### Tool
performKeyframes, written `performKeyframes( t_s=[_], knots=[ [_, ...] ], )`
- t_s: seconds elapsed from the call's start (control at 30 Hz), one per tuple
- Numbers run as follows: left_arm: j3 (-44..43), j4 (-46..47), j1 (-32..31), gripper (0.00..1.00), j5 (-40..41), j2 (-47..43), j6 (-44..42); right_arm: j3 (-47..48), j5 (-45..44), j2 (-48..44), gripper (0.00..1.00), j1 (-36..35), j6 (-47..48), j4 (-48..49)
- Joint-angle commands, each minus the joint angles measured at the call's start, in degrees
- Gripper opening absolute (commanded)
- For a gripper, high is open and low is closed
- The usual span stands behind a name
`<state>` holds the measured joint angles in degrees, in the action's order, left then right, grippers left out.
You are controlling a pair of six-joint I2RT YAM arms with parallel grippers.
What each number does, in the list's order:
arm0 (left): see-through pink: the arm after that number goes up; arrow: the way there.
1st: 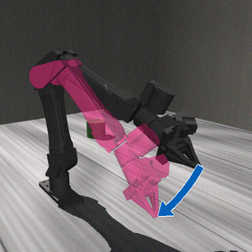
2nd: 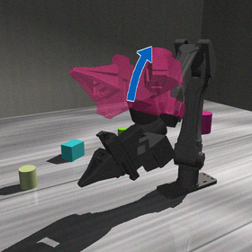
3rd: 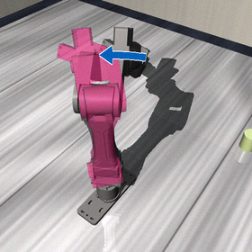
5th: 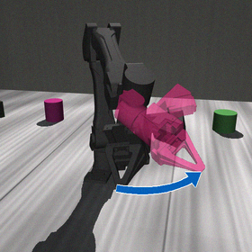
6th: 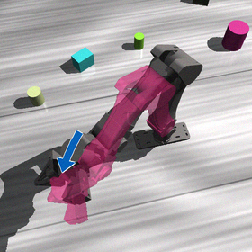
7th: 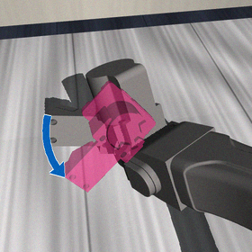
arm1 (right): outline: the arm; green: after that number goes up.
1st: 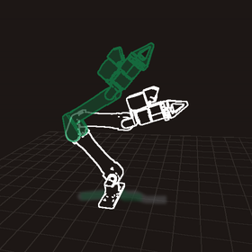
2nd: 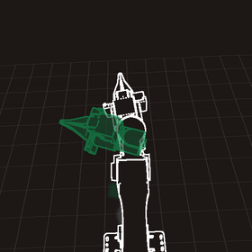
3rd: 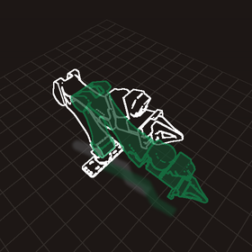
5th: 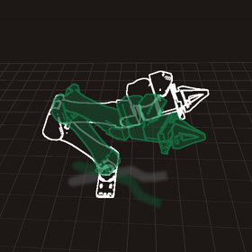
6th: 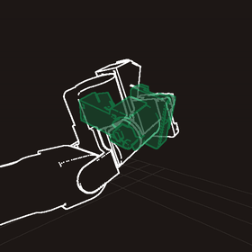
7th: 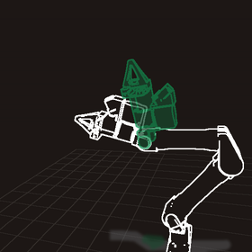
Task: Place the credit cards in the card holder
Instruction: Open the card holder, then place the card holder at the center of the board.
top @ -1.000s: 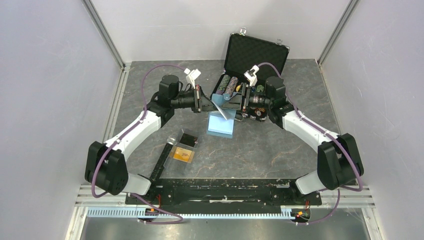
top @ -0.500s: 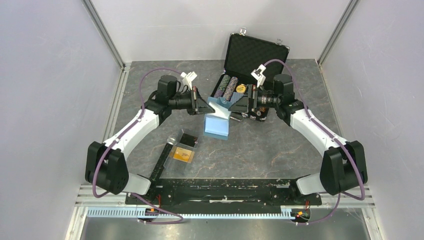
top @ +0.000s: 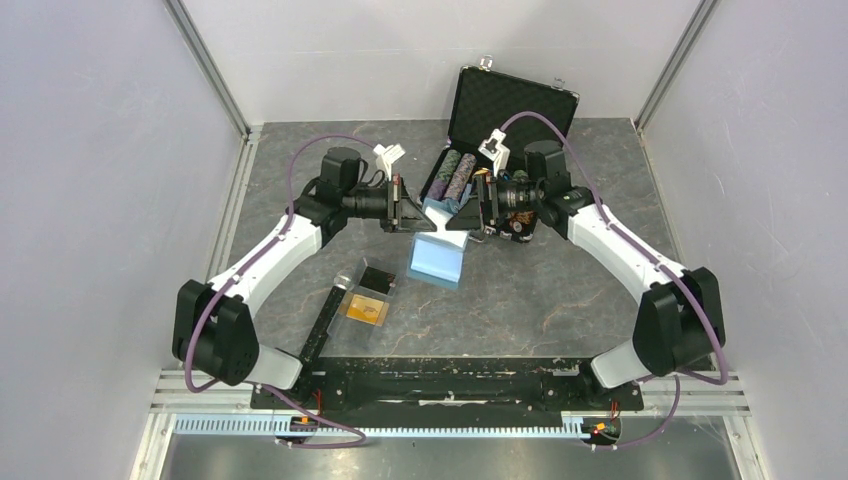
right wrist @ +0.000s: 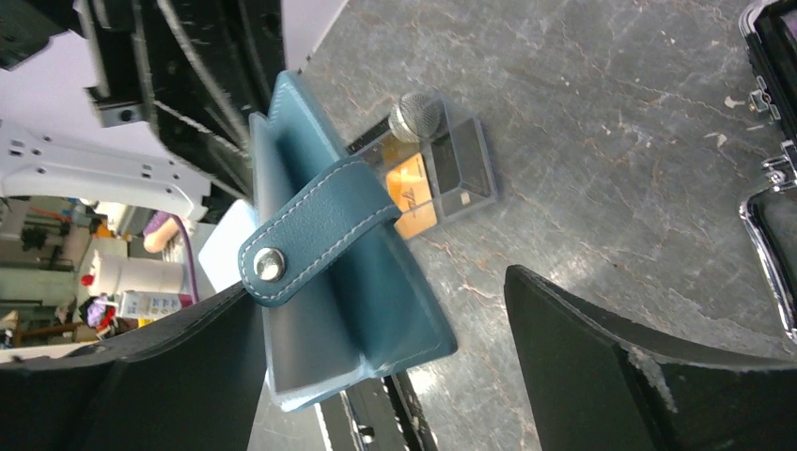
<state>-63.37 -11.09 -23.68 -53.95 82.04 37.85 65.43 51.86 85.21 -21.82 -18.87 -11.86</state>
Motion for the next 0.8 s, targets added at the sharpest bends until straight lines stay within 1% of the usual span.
performKeyframes(
  t_s=[0.0, 0.03, 0.07, 0.13, 0.17, 0.2, 0.3, 0.37, 0.4, 0.53, 0.6, 0.67, 0.77],
  knots=[
    [-2.4, 0.1, -0.9, 0.03, -5.1, -0.5, -1.9, 4.1, 3.0, 2.1, 0.70, -0.1, 4.4, -2.2],
    [-2.3, 0.2, -0.8, 0.03, -5.0, -0.5, -1.9, 4.3, 3.9, 2.3, 0.62, -0.2, 4.6, -2.3],
    [-2.2, 0.4, -0.9, 0.05, -5.1, -0.7, -1.7, 4.4, 5.1, 2.5, 0.50, -0.3, 4.8, -2.1],
    [-2.2, 0.5, -0.9, 0.09, -4.9, -0.6, -1.6, 4.1, 7.4, 2.7, 0.29, -0.7, 4.9, -1.3],
    [-2.2, 0.5, -0.9, 0.14, -4.5, -0.5, -1.5, 3.9, 8.4, 2.8, 0.14, -0.8, 5.0, -1.3],
    [-2.3, 0.4, -0.9, 0.22, -4.0, -0.5, -1.5, 3.6, 8.8, 2.7, 0.01, -0.9, 5.0, -1.1],
    [-3.0, -3.0, -0.9, 0.46, 0.0, -0.8, -3.4, 2.1, 8.2, 1.8, 0.00, -0.8, 5.1, -0.7],
    [-3.5, -5.6, -0.9, 0.57, 3.9, -1.5, -5.0, 0.8, 6.9, 0.9, 0.00, -0.6, 4.8, -0.4],
    [-3.9, -7.3, -0.8, 0.61, 6.2, -1.9, -5.9, 0.1, 5.7, 0.5, 0.00, -0.4, 4.4, -0.3],
    [-4.9, -13.3, -0.8, 0.67, 15.2, -3.3, -8.8, -4.0, 2.5, -1.0, 0.00, 0.8, 1.5, 1.8],
    [-4.5, -14.2, -1.0, 0.69, 18.1, -4.1, -9.1, -7.1, 0.4, -2.0, 0.00, 1.7, -1.3, 4.0],
    [-4.0, -14.9, -1.4, 0.68, 21.3, -4.5, -8.5, -11.1, -1.9, -3.2, 0.00, 3.0, -5.1, 6.5],
    [-3.7, -15.7, -3.1, 0.62, 24.6, -3.6, -7.4, -18.7, -5.6, -6.3, 0.00, 5.3, -11.0, 11.3]
  ],
)
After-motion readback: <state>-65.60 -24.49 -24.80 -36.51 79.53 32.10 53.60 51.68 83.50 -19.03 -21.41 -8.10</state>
